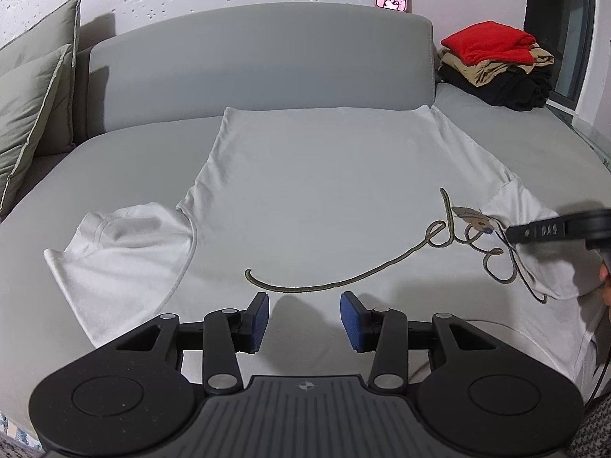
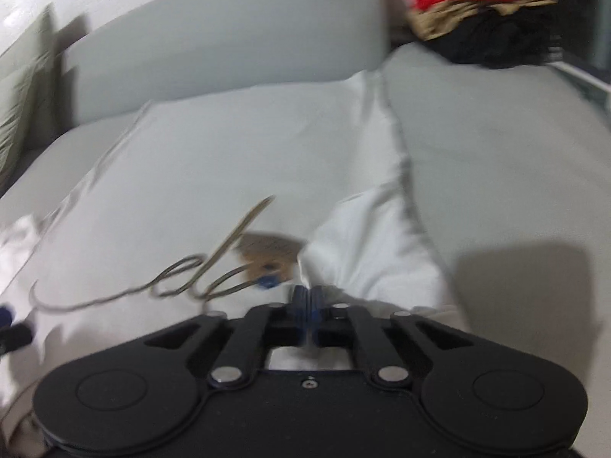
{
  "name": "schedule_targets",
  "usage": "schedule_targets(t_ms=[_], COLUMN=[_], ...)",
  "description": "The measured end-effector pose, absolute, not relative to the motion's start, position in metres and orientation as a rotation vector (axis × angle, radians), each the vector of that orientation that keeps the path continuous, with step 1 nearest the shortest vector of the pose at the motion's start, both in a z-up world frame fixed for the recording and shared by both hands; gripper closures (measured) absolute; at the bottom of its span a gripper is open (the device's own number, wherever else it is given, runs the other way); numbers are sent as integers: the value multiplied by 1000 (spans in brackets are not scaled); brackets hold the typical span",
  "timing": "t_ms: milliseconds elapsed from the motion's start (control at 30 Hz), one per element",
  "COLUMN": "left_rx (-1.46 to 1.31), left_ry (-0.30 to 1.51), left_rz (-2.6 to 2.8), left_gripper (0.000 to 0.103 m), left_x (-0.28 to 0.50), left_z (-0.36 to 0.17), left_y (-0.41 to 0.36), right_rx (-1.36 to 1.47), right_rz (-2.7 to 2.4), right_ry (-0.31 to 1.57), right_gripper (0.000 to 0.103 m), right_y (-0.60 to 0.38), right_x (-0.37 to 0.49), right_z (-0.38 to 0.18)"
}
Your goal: Fold clothes
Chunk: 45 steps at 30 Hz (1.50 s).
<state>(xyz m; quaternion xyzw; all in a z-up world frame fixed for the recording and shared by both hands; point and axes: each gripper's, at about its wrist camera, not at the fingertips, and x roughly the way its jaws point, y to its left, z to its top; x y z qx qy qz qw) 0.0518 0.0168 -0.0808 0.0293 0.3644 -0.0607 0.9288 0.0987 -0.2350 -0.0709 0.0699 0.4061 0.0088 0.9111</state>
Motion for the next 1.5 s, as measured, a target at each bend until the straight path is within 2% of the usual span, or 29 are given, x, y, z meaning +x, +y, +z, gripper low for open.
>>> schedule_targets(t_ms=[167,333,367,400,433,500,567,600,633,667,767,900,933,1067,1100,1200,1300,1367,1400,1500], left_rx=[66,51,53,55,58,57,56,57,58,55,48,82,90,80,74,58,63,78,86,104], left_ry=[737,748,750,750,750,747,742,740,740,744,758,775,780,792,792,794,791,787,784,778], left_rz=[-122,-120,-119,-118,-116,-117,-120,-123,-126,-127,-133,-120,-114,-108,-108,-111,-104,-98,-95,-85], left_gripper=[62,62,62,62,62,62,62,62,62,62,62,62,62,62,62,62,62,62,62,62], left_x=[50,52,52,51,51,50,48,48,49,49,52,52,52,51,51,53,54,53,53,52], left_z=[-80,-80,-81,-81,-81,-80,-79,-79,-79,-80,-82,-85,-85,-87,-87,-87,-89,-89,-89,-89], left_y=[17,19,19,18,18,18,18,18,18,18,17,12,12,15,16,16,14,12,11,11], right_rx=[402,413,413,413,413,414,414,369,313,258,94,-347,-379,-261,-193,28,223,320,353,384], right_rz=[49,98,108,117,127,146,165,127,77,27,51,-59,-91,-123,-95,28,132,156,159,145], right_ry=[711,718,720,723,726,732,737,713,681,648,715,812,817,821,800,724,747,793,817,847], right_gripper=[101,100,97,89,71,64,64,70,94,101,102,103,103,103,100,100,99,90,78,76], right_y=[-265,-267,-268,-268,-268,-269,-269,-271,-274,-277,-269,-242,-244,-258,-265,-270,-267,-263,-261,-252], right_x=[86,79,78,76,75,72,70,64,57,51,43,29,25,10,7,16,44,61,65,61], right_z=[-52,-50,-50,-50,-49,-49,-48,-43,-37,-31,-42,-83,-85,-65,-59,-42,-50,-64,-72,-81])
